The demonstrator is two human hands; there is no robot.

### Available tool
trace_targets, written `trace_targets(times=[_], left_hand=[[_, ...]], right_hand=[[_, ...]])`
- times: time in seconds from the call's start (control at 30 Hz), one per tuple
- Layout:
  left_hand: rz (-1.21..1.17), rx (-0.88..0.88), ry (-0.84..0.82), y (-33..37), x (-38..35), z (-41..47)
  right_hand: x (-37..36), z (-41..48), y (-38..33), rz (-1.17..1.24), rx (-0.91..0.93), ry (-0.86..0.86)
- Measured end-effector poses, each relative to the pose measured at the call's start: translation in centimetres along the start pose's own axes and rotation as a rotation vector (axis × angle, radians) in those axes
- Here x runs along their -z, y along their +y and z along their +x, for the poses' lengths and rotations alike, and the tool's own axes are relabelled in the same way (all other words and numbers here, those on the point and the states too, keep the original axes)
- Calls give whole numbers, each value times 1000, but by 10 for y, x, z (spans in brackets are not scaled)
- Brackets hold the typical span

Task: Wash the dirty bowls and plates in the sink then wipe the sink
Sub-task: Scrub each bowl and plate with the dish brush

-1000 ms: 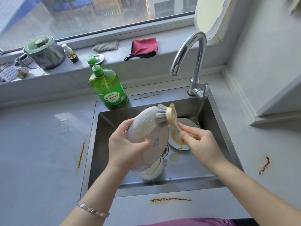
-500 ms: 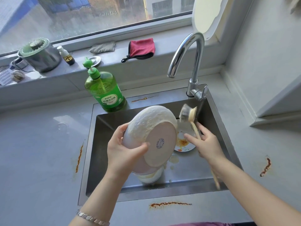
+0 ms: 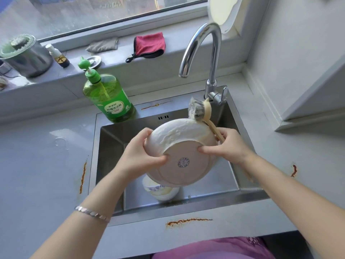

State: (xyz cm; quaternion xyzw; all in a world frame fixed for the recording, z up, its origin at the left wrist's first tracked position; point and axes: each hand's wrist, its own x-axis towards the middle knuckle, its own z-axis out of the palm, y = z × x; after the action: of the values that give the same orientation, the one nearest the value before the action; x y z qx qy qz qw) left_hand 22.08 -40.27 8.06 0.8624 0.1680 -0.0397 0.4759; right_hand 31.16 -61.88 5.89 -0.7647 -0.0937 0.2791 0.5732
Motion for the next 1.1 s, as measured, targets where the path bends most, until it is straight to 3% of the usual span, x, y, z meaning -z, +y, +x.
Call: trace_targets(times=[0.17, 0.3, 0.43, 0.5, 0.63, 0.8, 0.93, 1.03, 1.1], left_hand=[[327, -152, -102, 17, -7, 10], [199, -120, 83, 9, -19, 5], [88, -16, 224, 2, -22, 1], [161, -8, 199, 3, -26, 0], [159, 53, 198, 4, -30, 1], [82, 44, 224, -3, -30, -3], [5, 57, 254, -6, -28, -3], [-13, 28, 274, -5, -26, -8], [-26, 4, 304, -3, -24, -11]], right_hand=[[-4, 1, -17, -410, 141, 8], [3, 5, -20, -389, 150, 63], [12, 3, -3, -328, 105, 341], [1, -3, 2, -409, 87, 284], [-35, -23, 6, -383, 259, 34], [-26, -1, 14, -315, 58, 179], [-45, -20, 1, -359, 201, 64], [-25, 1, 10, -338, 6, 184], [-23, -1, 13, -301, -21, 188]])
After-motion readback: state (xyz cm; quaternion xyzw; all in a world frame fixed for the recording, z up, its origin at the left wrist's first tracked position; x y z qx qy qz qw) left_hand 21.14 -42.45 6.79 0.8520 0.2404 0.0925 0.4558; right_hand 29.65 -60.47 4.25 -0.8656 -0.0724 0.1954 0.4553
